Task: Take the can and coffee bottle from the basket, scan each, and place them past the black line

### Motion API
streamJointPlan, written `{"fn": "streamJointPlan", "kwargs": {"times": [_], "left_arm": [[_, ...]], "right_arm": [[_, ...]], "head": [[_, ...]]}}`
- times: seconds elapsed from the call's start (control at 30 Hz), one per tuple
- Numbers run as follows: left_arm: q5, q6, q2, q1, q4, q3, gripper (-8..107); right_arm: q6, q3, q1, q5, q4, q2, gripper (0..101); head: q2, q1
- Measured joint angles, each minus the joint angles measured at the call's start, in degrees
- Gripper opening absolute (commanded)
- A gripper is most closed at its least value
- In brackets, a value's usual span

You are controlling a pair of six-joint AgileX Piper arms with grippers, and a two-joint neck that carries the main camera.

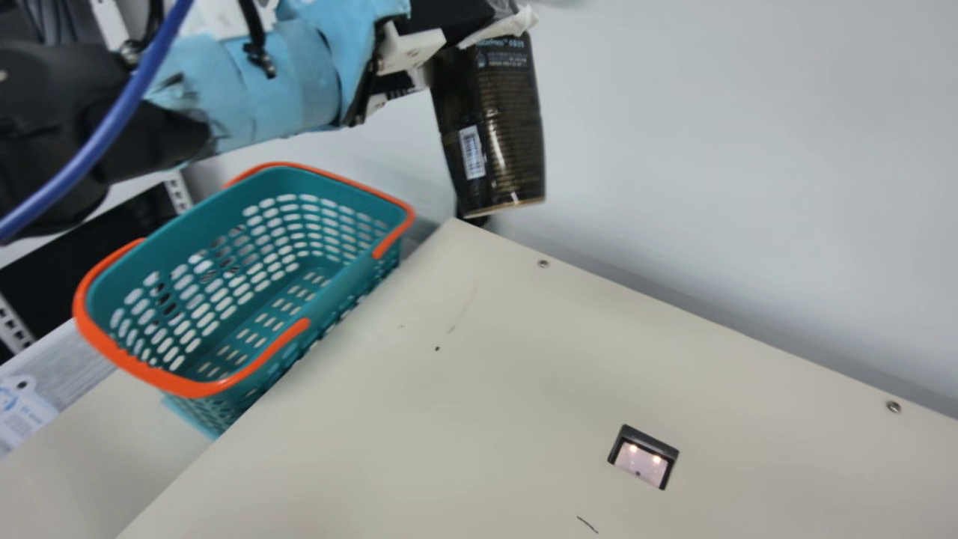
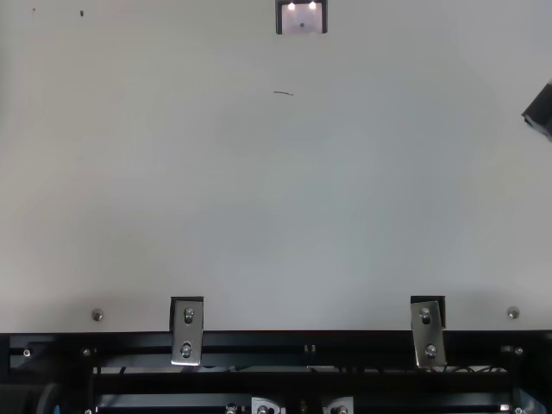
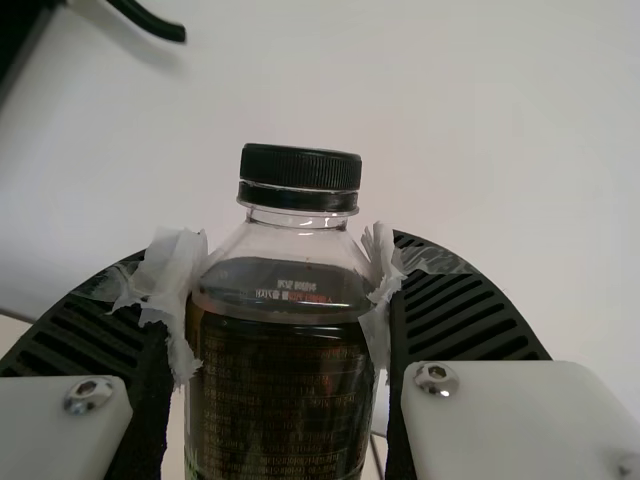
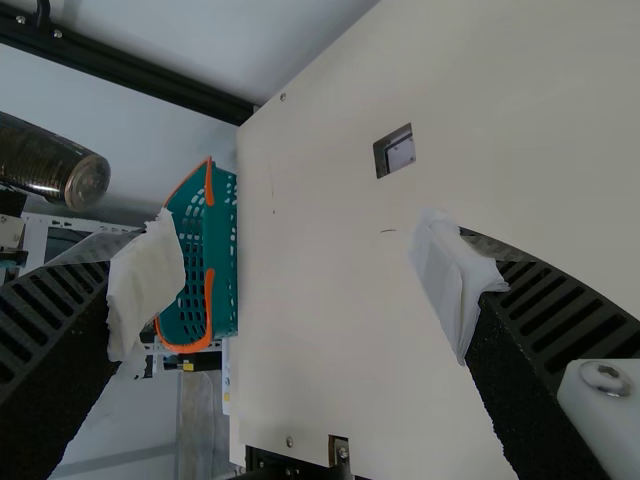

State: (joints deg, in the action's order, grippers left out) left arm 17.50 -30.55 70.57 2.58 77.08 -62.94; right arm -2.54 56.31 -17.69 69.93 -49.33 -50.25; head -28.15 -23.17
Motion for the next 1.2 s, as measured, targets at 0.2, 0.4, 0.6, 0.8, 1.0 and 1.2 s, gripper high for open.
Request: {"fn": "streamJointPlan", "kwargs": {"times": [0.2,0.4,0.6,0.8,1.0,1.2], "left_arm": [[-2.05,1.74,-0.24,6.41,3.57,0.95,10],[-4.19,2.64,0.53,12.99,7.9,0.79,10],[-6.46,2.84,1.92,19.29,12.26,-0.42,10],[-7.82,2.71,3.18,24.4,16.79,-1.85,10],[-9.34,1.66,4.19,28.27,21.11,-3.19,10],[-10.82,2.04,4.89,31.33,22.92,-4.08,10]], "right_arm": [[0.0,0.0,0.0,0.0,0.0,0.0,101],[0.0,0.0,0.0,0.0,0.0,0.0,101],[0.0,0.0,0.0,0.0,0.0,0.0,101],[0.0,0.0,0.0,0.0,0.0,0.0,101],[0.0,0.0,0.0,0.0,0.0,0.0,101],[0.0,0.0,0.0,0.0,0.0,0.0,101]], "head": [[6.74,0.88],[14.08,1.17],[22.29,1.17],[29.03,1.76],[34.9,2.05],[37.83,2.35]]}}
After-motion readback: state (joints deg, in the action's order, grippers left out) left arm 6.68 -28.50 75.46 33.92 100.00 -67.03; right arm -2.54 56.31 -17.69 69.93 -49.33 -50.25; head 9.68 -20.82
